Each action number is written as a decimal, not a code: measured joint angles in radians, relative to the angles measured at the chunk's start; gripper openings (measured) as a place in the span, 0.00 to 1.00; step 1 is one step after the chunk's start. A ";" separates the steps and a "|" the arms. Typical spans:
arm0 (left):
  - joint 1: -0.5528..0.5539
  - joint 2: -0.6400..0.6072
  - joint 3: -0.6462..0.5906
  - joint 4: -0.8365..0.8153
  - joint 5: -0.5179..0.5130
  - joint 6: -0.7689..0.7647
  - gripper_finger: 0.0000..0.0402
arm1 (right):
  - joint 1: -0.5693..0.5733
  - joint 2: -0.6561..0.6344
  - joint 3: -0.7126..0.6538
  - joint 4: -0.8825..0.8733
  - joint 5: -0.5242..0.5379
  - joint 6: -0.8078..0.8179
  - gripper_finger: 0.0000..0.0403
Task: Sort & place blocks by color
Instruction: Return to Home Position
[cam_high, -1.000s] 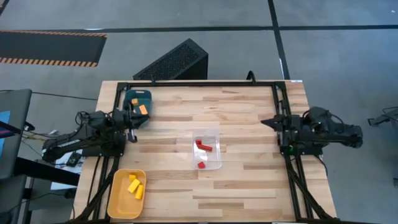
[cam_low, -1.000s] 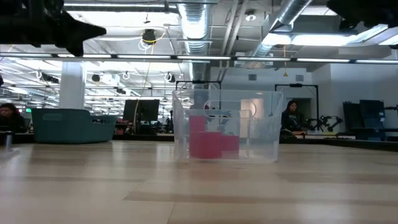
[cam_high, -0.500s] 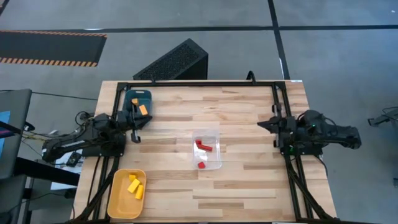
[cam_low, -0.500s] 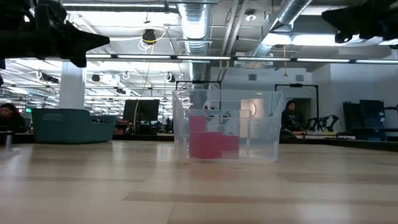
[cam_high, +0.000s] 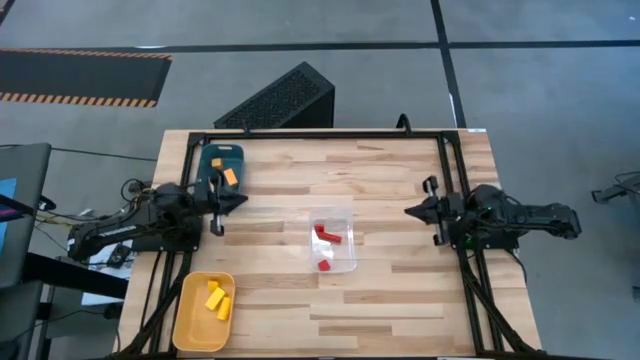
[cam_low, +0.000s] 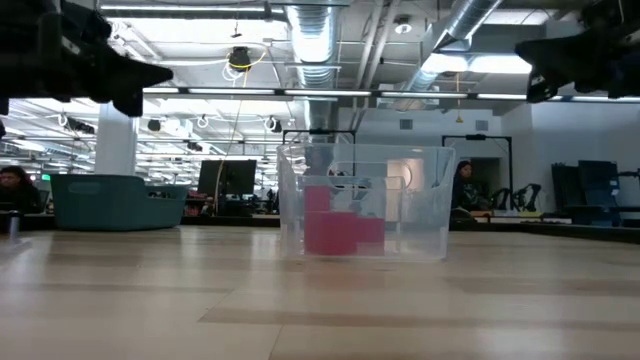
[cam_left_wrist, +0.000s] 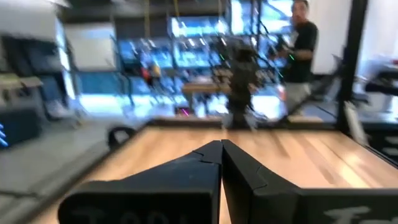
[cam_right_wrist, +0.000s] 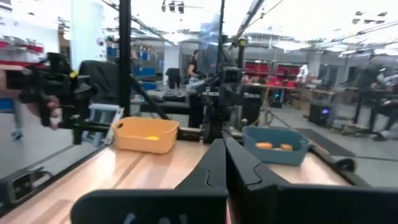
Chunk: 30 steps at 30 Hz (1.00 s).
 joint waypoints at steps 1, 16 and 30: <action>0.000 0.000 0.000 -0.023 0.020 -0.012 0.00 | 0.000 0.000 -0.007 0.000 -0.010 0.006 0.02; -0.010 0.042 -0.002 -0.054 0.090 0.019 0.00 | -0.046 0.000 -0.020 -0.106 0.017 0.027 0.04; -0.077 0.088 -0.003 -0.045 -0.047 0.084 0.00 | -0.033 0.000 -0.021 -0.108 0.069 0.000 0.05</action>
